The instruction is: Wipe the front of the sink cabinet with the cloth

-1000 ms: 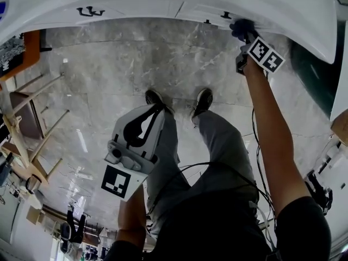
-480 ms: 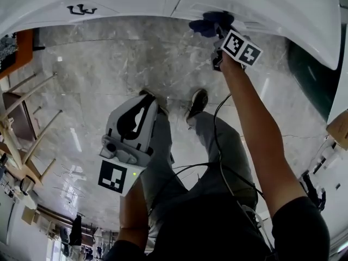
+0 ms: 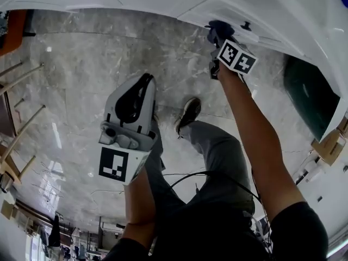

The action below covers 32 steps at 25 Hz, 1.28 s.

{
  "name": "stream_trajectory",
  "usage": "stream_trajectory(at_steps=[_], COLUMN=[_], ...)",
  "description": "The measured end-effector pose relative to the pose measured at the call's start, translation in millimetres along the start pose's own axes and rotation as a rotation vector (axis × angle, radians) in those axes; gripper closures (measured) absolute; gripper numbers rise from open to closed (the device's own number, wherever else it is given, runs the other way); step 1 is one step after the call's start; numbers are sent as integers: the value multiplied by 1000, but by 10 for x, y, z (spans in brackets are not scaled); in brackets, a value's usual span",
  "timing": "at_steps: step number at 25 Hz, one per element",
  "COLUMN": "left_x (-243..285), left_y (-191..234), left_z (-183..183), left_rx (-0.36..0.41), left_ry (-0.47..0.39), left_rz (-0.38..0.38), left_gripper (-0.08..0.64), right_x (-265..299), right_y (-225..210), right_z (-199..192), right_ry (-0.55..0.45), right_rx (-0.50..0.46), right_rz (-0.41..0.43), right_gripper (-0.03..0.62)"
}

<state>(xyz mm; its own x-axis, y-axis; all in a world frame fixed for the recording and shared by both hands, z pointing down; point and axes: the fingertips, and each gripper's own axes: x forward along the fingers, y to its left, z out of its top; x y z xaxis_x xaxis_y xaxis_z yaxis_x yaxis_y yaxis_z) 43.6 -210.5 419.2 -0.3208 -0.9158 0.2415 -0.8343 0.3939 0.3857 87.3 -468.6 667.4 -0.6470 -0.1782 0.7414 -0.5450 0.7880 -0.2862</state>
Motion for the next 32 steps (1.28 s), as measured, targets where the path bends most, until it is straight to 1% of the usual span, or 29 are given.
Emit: stream_trajectory(at_steps=[2, 4, 6, 8, 9, 10, 11, 13, 14, 15, 16, 18, 21, 23, 24, 26, 27, 28, 29, 30, 32], left_x=[-32, -64, -96, -110, -111, -110, -111, -129, -143, -155, -159, -144, -122, -109, -100, -92, -92, -91, -85, -74, -42], left_y=[120, 233, 359, 446, 461, 462, 459, 457, 462, 471, 482, 491, 460, 458, 464, 484, 495, 505, 517, 527, 530], left_z=[-74, -108, -149, -172, -171, -160, -142, -101, -90, -89, -95, -105, -94, -109, -130, -166, -170, -166, -156, -147, -149], left_rx=[-11, 2, 1, -21, -26, -27, -26, -29, -31, -33, -37, -48, -43, -26, -23, -26, -27, -28, -32, -39, -58], left_ry=[-3, -10, -19, -37, -44, -50, -57, -71, -76, -79, -80, -81, -84, -87, -84, -79, -81, -87, -94, -100, -99], left_rz=[8, 13, 34, 47, 47, 44, 40, 32, 29, 27, 26, 23, 9, 1, -1, -1, -2, -4, -6, -8, -14], left_gripper=[546, 546, 546, 546, 546, 546, 546, 546, 546, 546, 546, 546, 546, 546, 546, 546, 546, 546, 546, 546, 546], right_x=[223, 420, 541, 533, 474, 383, 277, 88, 39, 28, 53, 182, 481, 680, 748, 795, 777, 747, 727, 729, 805], right_y=[276, 484, 562, 481, 352, 151, -100, -566, -694, -732, -694, -466, 85, 387, 432, 286, 116, -73, -220, -286, -216], right_z=[-200, -249, -180, -135, -135, -138, -137, -130, -132, -134, -135, -145, -203, -249, -278, -371, -437, -502, -550, -571, -556], right_ry=[25, 14, -8, -15, -19, -27, -37, -46, -41, -34, -27, -20, -8, 13, 20, 16, 9, 5, 5, 7, 15], right_rx=[4, 23, 83, 140, 154, 159, 156, 119, 97, 78, 66, 56, 31, 50, 90, 221, 280, 313, 310, 276, 202], right_rz=[64, 99, 120, 120, 98, 55, -2, -106, -132, -141, -137, -98, 7, 58, 63, 44, 15, -17, -37, -40, -22], right_gripper=[529, 529, 529, 529, 529, 529, 529, 529, 529, 529, 529, 529, 529, 529, 529, 529, 529, 529, 528, 526, 528])
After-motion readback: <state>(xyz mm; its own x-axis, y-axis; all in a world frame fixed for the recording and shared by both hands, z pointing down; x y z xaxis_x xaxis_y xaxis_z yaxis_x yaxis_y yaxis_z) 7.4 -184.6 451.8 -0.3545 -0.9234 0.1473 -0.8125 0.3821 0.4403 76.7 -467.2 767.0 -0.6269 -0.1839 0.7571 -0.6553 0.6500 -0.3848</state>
